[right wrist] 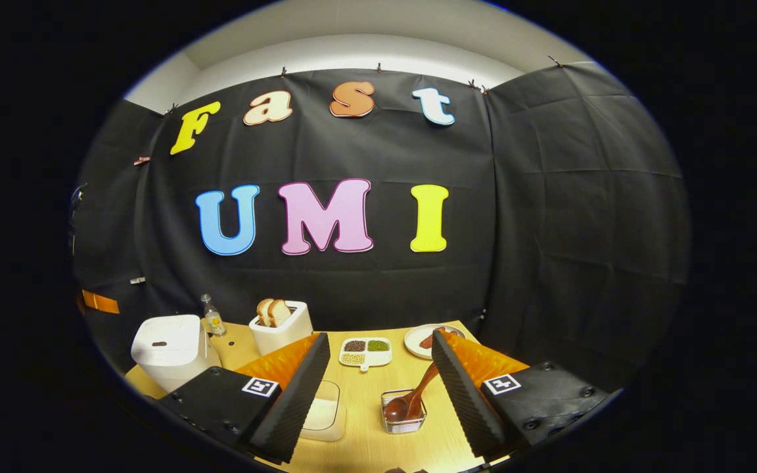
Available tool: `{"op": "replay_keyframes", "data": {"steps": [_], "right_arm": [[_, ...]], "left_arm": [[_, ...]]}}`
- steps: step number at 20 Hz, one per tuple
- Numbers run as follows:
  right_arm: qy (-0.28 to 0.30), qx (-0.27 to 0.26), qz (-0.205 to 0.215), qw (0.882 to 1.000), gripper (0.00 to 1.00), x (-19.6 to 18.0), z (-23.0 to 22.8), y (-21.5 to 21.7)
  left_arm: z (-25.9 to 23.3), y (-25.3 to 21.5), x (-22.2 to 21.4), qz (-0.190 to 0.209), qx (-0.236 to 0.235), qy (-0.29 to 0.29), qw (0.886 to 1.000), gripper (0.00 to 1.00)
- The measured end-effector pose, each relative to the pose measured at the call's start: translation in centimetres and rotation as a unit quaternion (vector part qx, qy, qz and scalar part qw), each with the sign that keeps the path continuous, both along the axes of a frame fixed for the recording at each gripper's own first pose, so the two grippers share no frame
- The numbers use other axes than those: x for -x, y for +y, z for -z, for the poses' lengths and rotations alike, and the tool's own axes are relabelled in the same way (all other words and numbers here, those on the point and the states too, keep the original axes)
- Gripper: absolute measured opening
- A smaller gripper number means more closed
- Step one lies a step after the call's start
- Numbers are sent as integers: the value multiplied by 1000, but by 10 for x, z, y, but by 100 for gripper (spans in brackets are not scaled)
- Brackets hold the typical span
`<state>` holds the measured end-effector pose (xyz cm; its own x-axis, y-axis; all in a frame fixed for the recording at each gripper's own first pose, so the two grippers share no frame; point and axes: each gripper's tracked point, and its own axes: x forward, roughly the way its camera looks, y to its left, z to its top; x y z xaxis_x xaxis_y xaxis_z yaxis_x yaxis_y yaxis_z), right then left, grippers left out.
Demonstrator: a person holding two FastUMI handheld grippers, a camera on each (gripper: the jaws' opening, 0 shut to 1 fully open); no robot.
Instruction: Close the left gripper, press the button to open the rice cooker; take a wooden spoon from the chopstick holder with the right hand, scoop a spoonful of rice and pour it into the rice cooker, then put the wooden spoon back into the chopstick holder.
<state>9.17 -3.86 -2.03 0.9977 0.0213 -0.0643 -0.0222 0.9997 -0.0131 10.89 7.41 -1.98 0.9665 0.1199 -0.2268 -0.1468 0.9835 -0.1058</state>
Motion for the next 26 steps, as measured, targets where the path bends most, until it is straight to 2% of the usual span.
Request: {"op": "replay_keyframes", "data": {"steps": [1, 3, 5, 10, 15, 18, 26], "right_arm": [[3, 1, 1, 1000, 97, -3, 2, -1], [10, 4, 5, 1000, 97, -8, 8, -4], [8, 4, 7, 1000, 98, -12, 6, -6], [16, 5, 16, 1000, 98, -19, 11, -9], [20, 3, 25, 999, 97, -17, 14, -15], [28, 2, 31, 999, 97, -17, 19, -18], [42, -7, 44, 998, 98, -14, 28, -25]], "left_arm": [[3, 0, -4, 2, 4, 5, 1000, 25], [11, 0, -14, 5, -2, 22, 1000, 14], [8, 1, -24, 13, -11, 21, 1000, 9], [22, 7, -53, 21, -14, 40, 999, 7], [62, 20, -82, 26, -7, 73, 997, 7], [76, 19, -96, 37, 28, 83, 996, 7], [103, 25, -108, 32, 39, 104, 993, 8]]}}
